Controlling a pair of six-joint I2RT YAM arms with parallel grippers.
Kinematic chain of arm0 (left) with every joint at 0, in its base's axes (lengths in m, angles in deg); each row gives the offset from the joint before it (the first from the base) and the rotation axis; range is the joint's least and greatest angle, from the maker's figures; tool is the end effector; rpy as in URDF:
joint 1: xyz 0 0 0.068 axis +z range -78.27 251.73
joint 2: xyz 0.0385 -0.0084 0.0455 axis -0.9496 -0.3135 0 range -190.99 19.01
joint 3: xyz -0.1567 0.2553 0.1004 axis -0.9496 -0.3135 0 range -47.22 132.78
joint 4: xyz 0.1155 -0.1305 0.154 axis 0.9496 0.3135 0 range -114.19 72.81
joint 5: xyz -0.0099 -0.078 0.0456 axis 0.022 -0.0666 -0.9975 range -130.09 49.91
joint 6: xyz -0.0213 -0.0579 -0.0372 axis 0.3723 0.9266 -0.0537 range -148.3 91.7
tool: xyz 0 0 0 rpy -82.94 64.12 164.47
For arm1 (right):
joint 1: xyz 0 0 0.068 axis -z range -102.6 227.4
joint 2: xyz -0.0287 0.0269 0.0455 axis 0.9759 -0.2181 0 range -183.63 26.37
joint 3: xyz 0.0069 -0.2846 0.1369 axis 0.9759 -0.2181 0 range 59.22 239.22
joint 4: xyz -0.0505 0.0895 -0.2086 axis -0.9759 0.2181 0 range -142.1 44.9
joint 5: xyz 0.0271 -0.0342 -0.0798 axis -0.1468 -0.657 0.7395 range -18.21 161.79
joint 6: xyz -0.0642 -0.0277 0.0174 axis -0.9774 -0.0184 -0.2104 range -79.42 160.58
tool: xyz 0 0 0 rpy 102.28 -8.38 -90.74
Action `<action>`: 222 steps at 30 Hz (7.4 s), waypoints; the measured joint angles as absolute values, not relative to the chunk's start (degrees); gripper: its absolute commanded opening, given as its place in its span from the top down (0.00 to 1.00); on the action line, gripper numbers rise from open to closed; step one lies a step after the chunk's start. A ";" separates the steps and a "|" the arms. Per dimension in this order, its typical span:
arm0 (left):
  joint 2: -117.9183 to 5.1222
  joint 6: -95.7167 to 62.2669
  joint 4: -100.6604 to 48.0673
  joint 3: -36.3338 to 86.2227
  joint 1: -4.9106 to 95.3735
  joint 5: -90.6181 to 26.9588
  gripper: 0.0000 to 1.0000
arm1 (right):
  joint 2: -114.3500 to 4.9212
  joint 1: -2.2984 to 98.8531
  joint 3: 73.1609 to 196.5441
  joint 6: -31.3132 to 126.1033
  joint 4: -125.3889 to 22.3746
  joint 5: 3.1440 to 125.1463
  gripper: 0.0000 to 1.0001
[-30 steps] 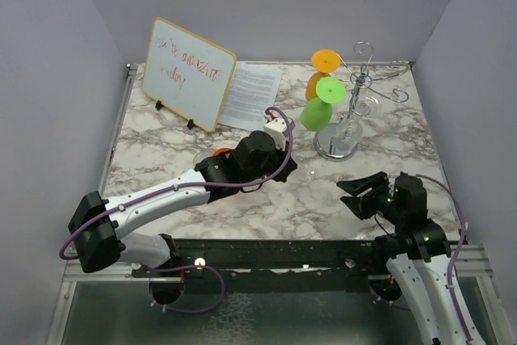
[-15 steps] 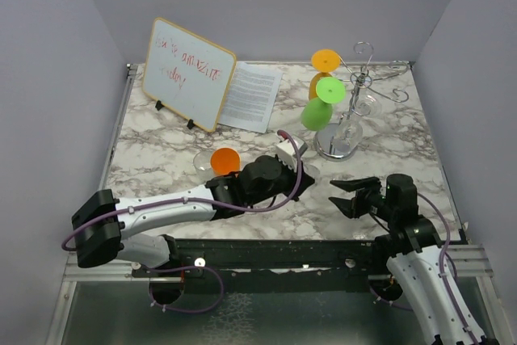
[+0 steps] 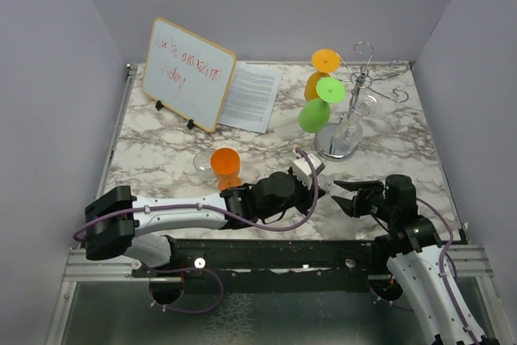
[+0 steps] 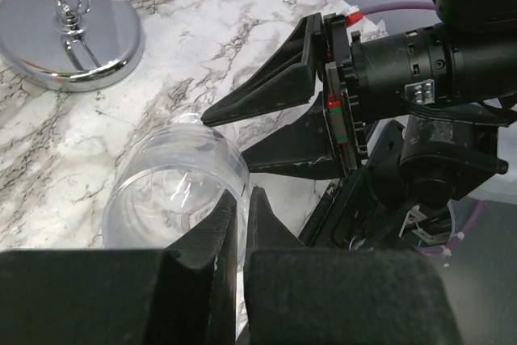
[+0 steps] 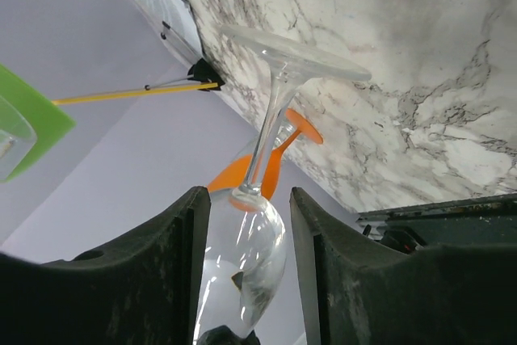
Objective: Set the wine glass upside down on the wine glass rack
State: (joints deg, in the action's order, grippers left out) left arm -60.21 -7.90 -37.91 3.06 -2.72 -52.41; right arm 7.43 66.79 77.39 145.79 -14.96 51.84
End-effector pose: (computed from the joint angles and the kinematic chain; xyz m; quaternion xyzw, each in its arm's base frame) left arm 0.0944 -0.2915 0.3307 0.3009 0.7333 -0.3869 0.4713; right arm 0.0411 0.0284 0.1908 0.5987 0.6560 0.4490 0.0979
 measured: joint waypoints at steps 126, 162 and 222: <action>-61.61 37.93 -45.69 15.14 20.77 -3.23 0.94 | 9.53 66.84 80.45 44.50 -66.28 19.17 0.99; -58.92 29.67 -46.83 9.64 20.77 -9.92 1.00 | 0.72 66.79 108.30 76.55 -29.38 37.74 0.33; -46.42 10.96 -22.28 7.41 21.12 -37.30 0.16 | -3.83 66.60 112.63 88.85 -2.45 71.32 0.99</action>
State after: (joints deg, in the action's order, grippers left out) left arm -46.42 10.96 -22.28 7.41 21.12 -37.30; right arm -3.83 66.60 112.63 88.85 -2.45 71.32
